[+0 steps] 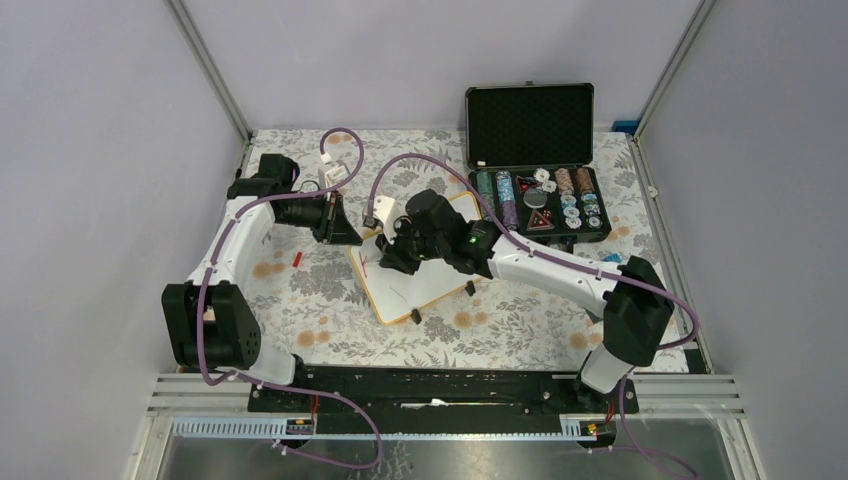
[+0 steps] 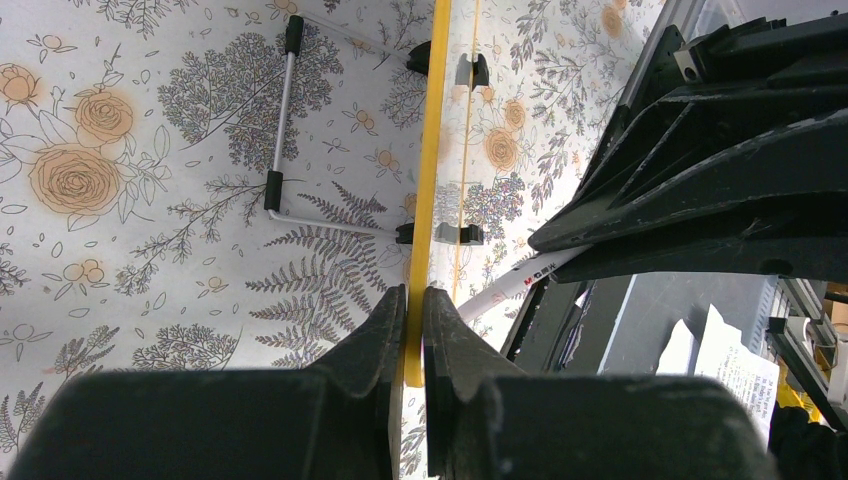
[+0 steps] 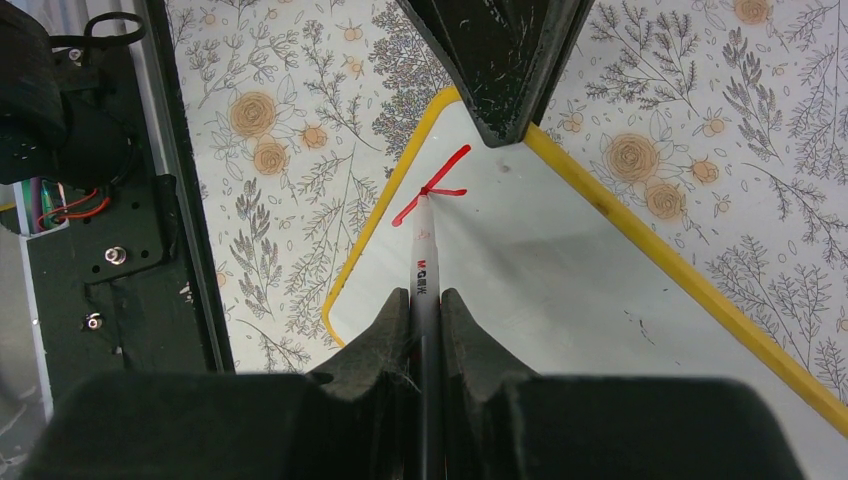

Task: Write a sentence on the whiteboard

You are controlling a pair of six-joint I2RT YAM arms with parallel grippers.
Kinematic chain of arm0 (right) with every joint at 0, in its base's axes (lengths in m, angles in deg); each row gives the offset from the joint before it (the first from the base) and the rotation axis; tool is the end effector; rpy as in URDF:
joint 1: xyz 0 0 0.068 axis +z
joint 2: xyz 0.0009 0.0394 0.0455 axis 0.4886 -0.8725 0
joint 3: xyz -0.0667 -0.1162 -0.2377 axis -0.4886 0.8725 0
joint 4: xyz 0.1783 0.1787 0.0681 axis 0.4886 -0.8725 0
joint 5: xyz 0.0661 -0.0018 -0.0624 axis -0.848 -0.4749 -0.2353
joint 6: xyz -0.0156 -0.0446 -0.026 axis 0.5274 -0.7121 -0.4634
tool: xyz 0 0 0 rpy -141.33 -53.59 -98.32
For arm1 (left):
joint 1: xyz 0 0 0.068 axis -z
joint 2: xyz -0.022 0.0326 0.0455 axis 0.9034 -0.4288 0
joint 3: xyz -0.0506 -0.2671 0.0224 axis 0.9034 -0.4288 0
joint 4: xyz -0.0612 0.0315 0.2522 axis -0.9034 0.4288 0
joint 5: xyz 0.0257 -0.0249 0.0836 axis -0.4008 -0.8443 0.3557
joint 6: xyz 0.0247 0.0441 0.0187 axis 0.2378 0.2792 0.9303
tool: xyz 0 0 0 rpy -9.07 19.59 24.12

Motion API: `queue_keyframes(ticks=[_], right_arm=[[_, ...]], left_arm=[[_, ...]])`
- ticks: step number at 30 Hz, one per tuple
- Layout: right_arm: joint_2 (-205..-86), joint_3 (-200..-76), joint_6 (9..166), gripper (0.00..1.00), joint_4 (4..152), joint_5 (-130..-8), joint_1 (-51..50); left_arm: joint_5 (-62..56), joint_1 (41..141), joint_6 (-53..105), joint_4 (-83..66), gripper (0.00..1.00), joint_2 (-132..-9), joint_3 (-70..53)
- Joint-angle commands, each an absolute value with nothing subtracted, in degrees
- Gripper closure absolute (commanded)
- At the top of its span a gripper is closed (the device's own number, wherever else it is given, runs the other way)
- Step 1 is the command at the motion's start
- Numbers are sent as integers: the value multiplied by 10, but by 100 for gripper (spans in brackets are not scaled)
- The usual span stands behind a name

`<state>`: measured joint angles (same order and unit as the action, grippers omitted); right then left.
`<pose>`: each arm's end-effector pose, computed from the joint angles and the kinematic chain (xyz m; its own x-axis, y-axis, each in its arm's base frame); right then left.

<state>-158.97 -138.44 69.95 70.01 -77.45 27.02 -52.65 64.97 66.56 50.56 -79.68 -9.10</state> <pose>0.2084 0.3297 0.3062 -0.0731 -0.4312 -0.8993 -0.9660 0.2547 -0.0436 0.2784 -0.0320 0.2921 -0.6860 0.2576 -0.6805 0.7066 0.4592 -0.5384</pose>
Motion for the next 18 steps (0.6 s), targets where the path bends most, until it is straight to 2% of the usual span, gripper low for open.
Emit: queue_keyframes(ticks=[1, 18], right_arm=[[-1586, -1398, 691, 100, 707, -762, 275], [-1549, -1348, 678, 100, 702, -745, 274]], left_arm=[[-540, 646, 678, 505, 100, -793, -95], [-539, 647, 675, 505, 100, -793, -94]])
